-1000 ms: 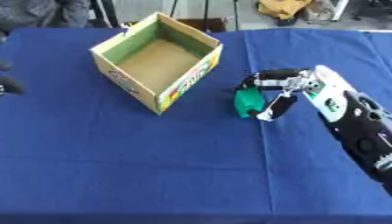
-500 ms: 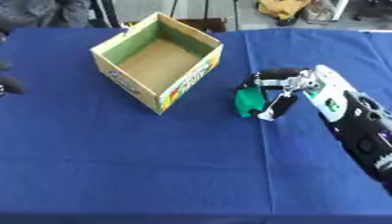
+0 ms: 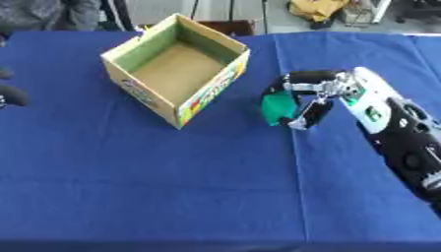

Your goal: Pick up objects on the table and place them in the box.

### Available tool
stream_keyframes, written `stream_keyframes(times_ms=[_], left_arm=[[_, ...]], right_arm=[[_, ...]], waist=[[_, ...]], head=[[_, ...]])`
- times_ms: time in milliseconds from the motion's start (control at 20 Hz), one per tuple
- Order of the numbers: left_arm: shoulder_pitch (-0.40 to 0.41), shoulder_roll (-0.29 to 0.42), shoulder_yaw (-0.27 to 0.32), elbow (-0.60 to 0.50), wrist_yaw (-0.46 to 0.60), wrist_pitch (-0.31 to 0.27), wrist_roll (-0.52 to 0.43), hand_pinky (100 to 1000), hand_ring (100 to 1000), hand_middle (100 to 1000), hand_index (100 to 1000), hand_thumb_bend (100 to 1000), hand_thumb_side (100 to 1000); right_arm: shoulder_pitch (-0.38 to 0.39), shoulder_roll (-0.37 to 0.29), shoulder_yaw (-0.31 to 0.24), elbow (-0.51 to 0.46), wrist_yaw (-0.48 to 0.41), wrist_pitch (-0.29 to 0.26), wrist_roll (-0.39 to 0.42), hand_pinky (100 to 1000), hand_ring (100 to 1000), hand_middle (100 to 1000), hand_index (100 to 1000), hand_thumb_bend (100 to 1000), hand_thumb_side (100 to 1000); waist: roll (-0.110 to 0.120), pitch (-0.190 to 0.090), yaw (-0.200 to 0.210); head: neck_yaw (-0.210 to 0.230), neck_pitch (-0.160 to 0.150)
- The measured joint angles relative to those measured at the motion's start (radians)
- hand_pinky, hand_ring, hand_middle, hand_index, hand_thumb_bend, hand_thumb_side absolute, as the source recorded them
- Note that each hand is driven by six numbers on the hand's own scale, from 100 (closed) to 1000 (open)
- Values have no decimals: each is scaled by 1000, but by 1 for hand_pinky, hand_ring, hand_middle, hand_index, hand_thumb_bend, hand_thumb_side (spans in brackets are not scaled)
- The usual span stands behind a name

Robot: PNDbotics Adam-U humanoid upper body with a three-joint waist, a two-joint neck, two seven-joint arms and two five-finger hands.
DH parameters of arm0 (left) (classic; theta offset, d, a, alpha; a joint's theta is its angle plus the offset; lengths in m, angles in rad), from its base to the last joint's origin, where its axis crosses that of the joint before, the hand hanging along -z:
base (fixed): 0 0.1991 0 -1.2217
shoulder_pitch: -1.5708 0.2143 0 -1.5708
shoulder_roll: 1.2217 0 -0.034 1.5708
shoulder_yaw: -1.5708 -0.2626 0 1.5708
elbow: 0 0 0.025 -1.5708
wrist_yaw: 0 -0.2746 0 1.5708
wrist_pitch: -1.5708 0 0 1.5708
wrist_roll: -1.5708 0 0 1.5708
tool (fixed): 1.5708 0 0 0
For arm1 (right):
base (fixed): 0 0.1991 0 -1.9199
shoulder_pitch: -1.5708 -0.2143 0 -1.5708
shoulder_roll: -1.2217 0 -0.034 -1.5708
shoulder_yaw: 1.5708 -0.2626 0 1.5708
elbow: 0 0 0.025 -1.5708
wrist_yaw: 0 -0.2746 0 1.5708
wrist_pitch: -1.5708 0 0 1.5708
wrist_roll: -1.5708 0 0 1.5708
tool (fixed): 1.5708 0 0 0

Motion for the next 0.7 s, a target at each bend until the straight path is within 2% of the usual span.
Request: stream_keyframes(times_ms=[350,700], left_arm=[[5,0,0,0,0,2,-3,523,492,581,633,267,1000],[-7,-5,-14,0,5,4,-19,524,493,581,633,272,1000]], right_arm=[[-77,9,-28,-26,-6,36,-18,417,426,752,844,100,100],[-158,94,-72,57,59,62,-75,423,430,755,845,100,100]], waist=[[-8,-7,22],[-8,-2,112]], head=[[-1,0],[-38,0]])
